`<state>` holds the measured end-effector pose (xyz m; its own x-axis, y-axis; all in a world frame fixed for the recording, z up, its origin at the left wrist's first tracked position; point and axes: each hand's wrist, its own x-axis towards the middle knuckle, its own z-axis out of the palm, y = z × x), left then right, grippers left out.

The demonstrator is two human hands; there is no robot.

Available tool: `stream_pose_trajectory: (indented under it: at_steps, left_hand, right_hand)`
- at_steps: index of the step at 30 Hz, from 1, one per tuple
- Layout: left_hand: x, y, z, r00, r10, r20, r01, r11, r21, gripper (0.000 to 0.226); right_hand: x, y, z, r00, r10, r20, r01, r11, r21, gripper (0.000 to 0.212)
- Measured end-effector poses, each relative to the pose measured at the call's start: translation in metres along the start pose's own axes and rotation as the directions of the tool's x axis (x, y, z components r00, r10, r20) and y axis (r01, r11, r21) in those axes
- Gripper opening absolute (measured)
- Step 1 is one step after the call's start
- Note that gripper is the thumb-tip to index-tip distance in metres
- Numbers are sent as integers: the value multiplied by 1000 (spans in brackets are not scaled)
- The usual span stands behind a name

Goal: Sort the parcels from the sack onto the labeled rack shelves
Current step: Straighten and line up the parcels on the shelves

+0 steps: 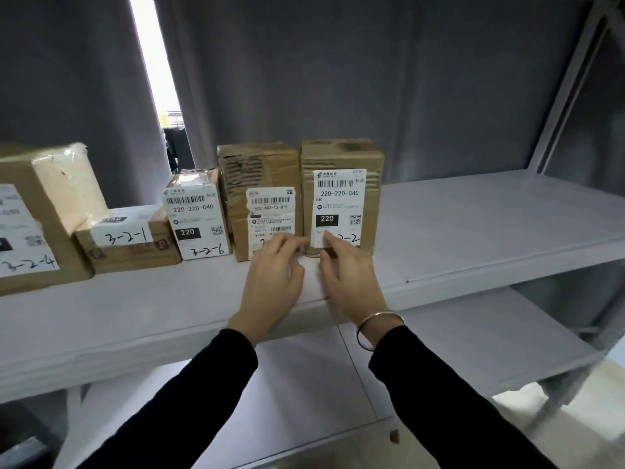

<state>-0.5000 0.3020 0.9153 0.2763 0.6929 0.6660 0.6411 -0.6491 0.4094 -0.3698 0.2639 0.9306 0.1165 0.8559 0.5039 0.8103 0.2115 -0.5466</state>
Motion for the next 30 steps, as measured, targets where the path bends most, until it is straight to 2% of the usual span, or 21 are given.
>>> stream_pose_trajectory:
  at_steps: [4, 6, 9, 13, 15, 20, 25, 30]
  left_hand:
    - [6, 23, 21, 996, 76, 39, -75, 997, -30, 41]
    - [10, 26, 30, 997, 57, 43, -57, 998, -7, 45]
    - [16, 33, 42, 999, 1, 34, -3, 999, 40, 50]
    - [19, 40, 48, 998, -34, 43, 29, 993, 114, 52]
    - [22, 40, 50, 997, -73, 36, 67, 989, 130, 53]
    - [26, 41, 52, 992, -121, 27, 115, 982, 152, 55]
    - [24, 43, 48, 988, -142, -60, 149, 980, 131, 54]
    - [20, 46, 47, 980, -187, -60, 193, 975, 108, 57]
  right_hand:
    - [4, 19, -11, 996, -23, -91, 20, 999, -28, 50]
    - [5, 26, -15, 994, -20, -110, 14, 999, -49, 57]
    - [6, 40, -23, 998, -8, -70, 2, 997, -78, 52]
    - [12, 52, -31, 998, 8, 66, 1, 992, -129, 58]
    - [18, 57, -32, 994, 10, 106, 5, 990, -142, 52]
    - [30, 59, -33, 990, -39, 134, 47, 997, -61, 49]
    - [36, 56, -39, 997, -5, -79, 12, 996, 86, 47]
    - [46, 57, -38, 996, 52, 67, -55, 998, 38, 67]
